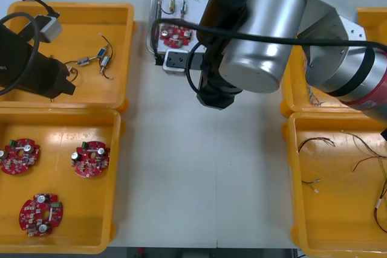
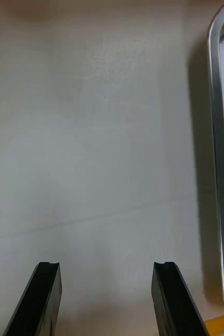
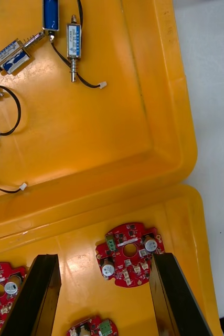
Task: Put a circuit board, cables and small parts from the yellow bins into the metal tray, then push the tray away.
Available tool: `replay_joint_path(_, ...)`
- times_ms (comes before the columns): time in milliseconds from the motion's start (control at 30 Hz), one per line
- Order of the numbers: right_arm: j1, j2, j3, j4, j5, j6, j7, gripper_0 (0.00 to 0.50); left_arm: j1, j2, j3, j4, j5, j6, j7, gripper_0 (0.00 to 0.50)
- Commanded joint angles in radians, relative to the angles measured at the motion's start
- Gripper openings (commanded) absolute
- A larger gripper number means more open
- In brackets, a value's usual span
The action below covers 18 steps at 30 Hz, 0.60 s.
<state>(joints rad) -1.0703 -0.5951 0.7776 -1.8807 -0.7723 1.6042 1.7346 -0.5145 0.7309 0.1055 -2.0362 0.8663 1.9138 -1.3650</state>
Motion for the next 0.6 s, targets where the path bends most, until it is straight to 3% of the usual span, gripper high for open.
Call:
replay_joint_path(33, 0.01, -0.035, -0.124, -0.034, -0.03, 0.079, -0.047, 0.5, 0.016, 0.041, 0.03, -0.032, 0.003, 0.006, -0.009, 0.5)
replay_joint_path(267, 0.032, -0.074, -0.258, -0.032, -0.056, 0.192, -0.078, 0.5, 0.016, 0.041, 0.03, -0.032, 0.003, 0.006, -0.009, 0.5)
replay_joint_path(600, 0.09, -0.14, -0.417, -0.009, -0.099, 0.293, -0.283, 0.5, 0.016, 0.041, 0.03, -0.032, 0.003, 0.006, -0.009, 0.5)
